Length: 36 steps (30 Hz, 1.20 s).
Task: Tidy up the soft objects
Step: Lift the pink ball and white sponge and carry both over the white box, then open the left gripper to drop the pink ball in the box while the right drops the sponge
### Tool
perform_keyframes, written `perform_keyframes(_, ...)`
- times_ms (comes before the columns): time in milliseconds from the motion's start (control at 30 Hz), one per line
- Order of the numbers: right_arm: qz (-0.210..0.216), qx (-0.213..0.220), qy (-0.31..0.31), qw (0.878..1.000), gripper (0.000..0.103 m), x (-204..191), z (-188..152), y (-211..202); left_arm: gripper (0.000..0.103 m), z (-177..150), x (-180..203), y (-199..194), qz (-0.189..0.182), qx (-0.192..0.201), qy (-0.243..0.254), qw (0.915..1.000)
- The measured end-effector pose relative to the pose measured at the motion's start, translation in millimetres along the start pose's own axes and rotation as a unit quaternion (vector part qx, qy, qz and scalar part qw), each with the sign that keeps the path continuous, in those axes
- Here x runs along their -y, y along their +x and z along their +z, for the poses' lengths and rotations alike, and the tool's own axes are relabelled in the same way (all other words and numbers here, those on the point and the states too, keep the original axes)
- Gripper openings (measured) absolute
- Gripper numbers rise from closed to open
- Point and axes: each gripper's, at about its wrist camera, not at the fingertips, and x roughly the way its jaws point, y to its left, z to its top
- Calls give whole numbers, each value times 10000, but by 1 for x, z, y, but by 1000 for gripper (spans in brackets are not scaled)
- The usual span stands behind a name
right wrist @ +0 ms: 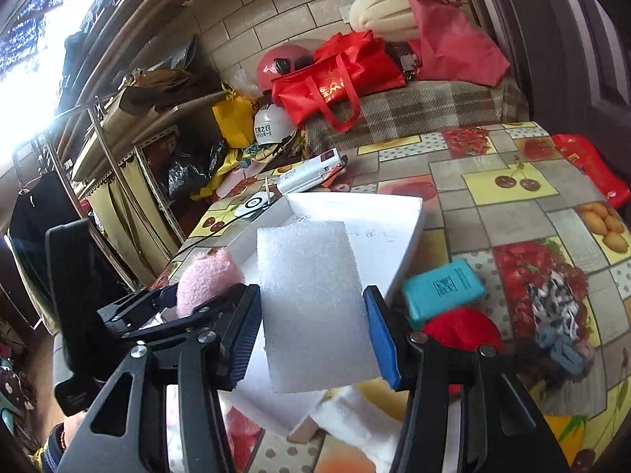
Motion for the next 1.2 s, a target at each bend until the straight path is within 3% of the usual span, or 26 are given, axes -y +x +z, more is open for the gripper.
perform_keyframes(167,81,-118,-14,9999,52,-6,6,20,58,0,-3,13,250,-28,35,9997)
perform_keyframes(767,-180,-184,114,9996,52,-6,2,52,58,2,-16,29,394,192,-220,9988)
perform_keyframes(1200,-153,-321,128,9993,54,-11,-3,67,59,-2,-28,38,586,84,-388,9975)
